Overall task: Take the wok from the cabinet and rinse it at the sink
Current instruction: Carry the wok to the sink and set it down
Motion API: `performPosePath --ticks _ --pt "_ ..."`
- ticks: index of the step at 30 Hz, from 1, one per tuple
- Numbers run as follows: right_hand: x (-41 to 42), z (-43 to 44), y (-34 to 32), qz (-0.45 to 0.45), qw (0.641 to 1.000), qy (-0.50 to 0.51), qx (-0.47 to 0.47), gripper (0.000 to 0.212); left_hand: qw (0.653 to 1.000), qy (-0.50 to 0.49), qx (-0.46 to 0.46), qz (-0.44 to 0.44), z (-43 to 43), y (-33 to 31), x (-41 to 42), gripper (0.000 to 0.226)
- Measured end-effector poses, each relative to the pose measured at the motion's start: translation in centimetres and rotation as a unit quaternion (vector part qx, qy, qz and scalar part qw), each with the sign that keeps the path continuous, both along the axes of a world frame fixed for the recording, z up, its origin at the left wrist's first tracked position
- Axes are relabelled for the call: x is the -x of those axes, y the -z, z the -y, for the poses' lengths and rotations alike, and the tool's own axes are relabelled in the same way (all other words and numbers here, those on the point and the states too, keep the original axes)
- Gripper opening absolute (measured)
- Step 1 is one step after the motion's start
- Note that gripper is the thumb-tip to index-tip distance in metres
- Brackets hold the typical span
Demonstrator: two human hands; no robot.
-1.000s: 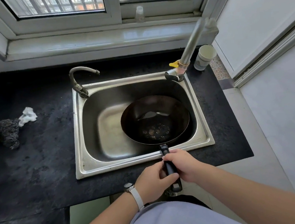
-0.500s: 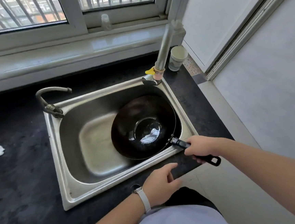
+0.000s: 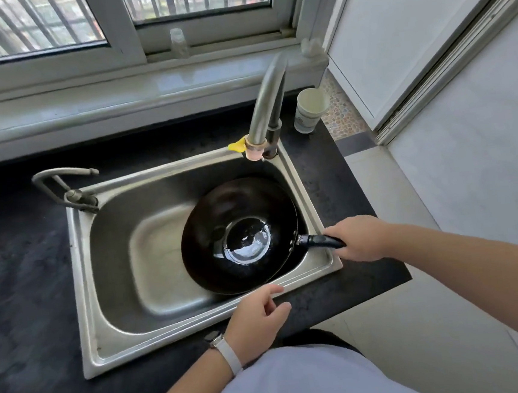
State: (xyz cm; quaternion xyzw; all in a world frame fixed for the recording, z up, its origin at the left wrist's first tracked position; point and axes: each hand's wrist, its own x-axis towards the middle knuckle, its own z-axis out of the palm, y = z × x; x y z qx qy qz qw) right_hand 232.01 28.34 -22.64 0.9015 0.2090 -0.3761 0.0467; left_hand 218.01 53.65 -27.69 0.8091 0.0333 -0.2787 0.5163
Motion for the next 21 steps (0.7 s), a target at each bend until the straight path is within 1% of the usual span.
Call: performPosePath --ticks 2,5,8,10,13,15,19,21 --pt "-1.4 0.3 -0.1 0.046 0.998 -0.030 0.025 0.013 1.000 -0.013 0.002 -0.004 0.7 0.0 0.0 0.028" --pt "-2.4 -0.5 -0.2 0.089 0.993 -0.046 0.069 0.012 1.000 -0.022 0.006 -0.008 1.4 0.0 -0.3 0.023" --pt "-2.5 -1.2 0.5 0.112 0.988 -0.035 0.103 0.018 1.000 -0.025 0.010 -0.002 1.5 0.0 -0.8 0.019" --pt "-2.9 -1.5 0.8 0.103 0.988 -0.011 0.118 0.018 0.999 -0.030 0.014 0.005 1.3 -0.1 -1.1 0.019" --pt "-3.4 -1.7 1.1 0.068 0.991 0.022 0.111 0.021 0.999 -0.035 0.012 0.010 0.9 0.0 -1.5 0.019" --pt "-2.9 -1.7 1.6 0.069 0.992 0.038 0.094 0.019 0.999 -0.039 0.016 0.007 0.8 -0.1 -1.6 0.018" --pt "-2.0 -1.4 2.7 0.082 0.993 0.053 0.071 0.008 0.998 -0.054 0.016 -0.007 0.6 -0.2 -1.5 0.017" --pt "-1.8 -0.9 2.8 0.082 0.993 0.068 0.054 0.009 0.998 -0.057 0.014 -0.010 0.6 -0.4 -1.3 0.017"
